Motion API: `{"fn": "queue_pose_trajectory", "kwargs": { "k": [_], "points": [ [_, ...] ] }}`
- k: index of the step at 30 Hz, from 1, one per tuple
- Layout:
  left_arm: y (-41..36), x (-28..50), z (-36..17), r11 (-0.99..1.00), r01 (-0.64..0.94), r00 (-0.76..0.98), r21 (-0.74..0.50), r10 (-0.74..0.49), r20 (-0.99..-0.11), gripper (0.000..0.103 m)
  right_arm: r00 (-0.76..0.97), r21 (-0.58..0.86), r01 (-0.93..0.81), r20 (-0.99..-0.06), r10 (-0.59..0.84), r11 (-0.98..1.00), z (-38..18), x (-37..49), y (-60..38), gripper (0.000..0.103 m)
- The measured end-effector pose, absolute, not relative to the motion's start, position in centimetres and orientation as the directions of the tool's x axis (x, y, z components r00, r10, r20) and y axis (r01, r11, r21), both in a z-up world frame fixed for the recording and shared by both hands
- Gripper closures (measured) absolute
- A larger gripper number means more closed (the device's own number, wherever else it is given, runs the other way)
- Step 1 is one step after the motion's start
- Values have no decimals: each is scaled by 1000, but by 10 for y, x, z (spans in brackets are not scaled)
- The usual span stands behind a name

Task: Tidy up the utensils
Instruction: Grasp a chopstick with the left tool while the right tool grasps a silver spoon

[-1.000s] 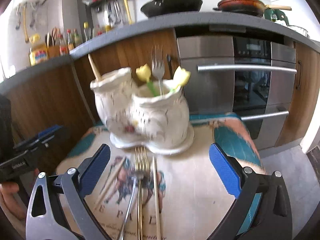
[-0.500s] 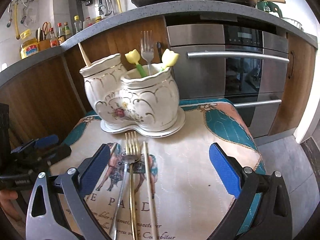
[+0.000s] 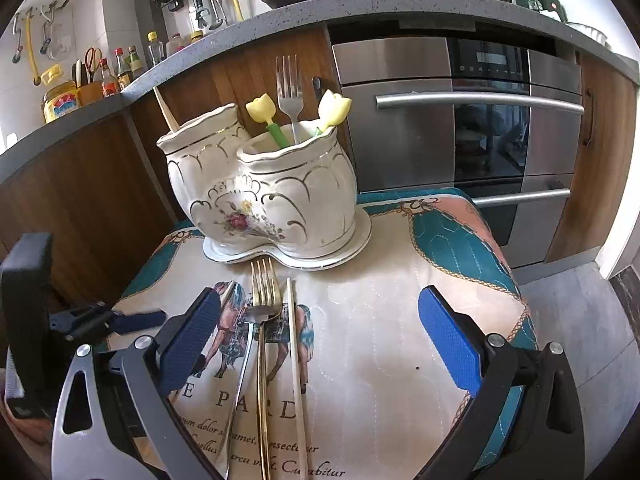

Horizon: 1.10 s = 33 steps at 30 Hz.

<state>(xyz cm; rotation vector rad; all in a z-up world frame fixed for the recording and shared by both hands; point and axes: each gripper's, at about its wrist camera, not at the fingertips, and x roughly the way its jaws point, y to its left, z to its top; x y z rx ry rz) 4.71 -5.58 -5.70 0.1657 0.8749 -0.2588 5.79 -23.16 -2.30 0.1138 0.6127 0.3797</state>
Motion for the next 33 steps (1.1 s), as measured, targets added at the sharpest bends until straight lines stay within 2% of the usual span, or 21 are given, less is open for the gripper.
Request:
{"fn": "queue_pose_trajectory", "kwargs": {
  "k": [3,4,6,8,10,14,16,19,21,22,24,26,28,33],
  "points": [
    [-57,44,-58,953,299,602,45,-152,-784,55,753,217,-319,-534,386,923,-21,56,-233,5],
    [-56,43,-58,953,299,599,44,-152,-786,63,753,218,-320,-532,387,922,-21,56,-234,5],
    [-55,43,-58,952,302,599,53,-146,-787,72,754,222,-321,-529,390,921,-20,56,-234,5],
    [-53,43,-58,950,308,597,60,-144,-789,87,752,221,-324,-530,392,920,-20,56,-234,5],
    [-51,44,-56,949,306,601,73,-134,-788,94,747,217,-334,-533,398,917,-20,55,-232,5],
    [-41,48,-54,956,288,603,55,-136,-786,96,727,203,-371,-544,419,906,-18,52,-225,5],
    [-36,49,-50,961,272,617,54,-130,-776,97,703,194,-396,-566,432,898,-19,50,-219,9],
    [-27,49,-42,969,244,652,45,-129,-747,97,659,153,-445,-611,439,882,-24,48,-202,25],
    [-23,47,-37,971,236,666,33,-137,-734,97,626,146,-476,-636,451,867,-27,46,-193,47],
    [-22,47,-36,972,234,668,32,-137,-732,97,607,148,-491,-649,459,858,-29,45,-189,51],
    [-22,48,-35,971,237,667,31,-140,-732,97,578,141,-515,-671,464,846,-33,42,-181,69],
    [-22,47,-36,970,243,666,32,-142,-732,97,561,133,-525,-689,460,840,-36,41,-176,78],
    [-23,46,-34,968,249,666,29,-150,-731,97,540,134,-541,-701,466,830,-40,39,-172,82],
    [-25,42,-34,962,271,661,26,-166,-731,97,526,98,-540,-736,426,836,-51,39,-164,82]
  ]
}}
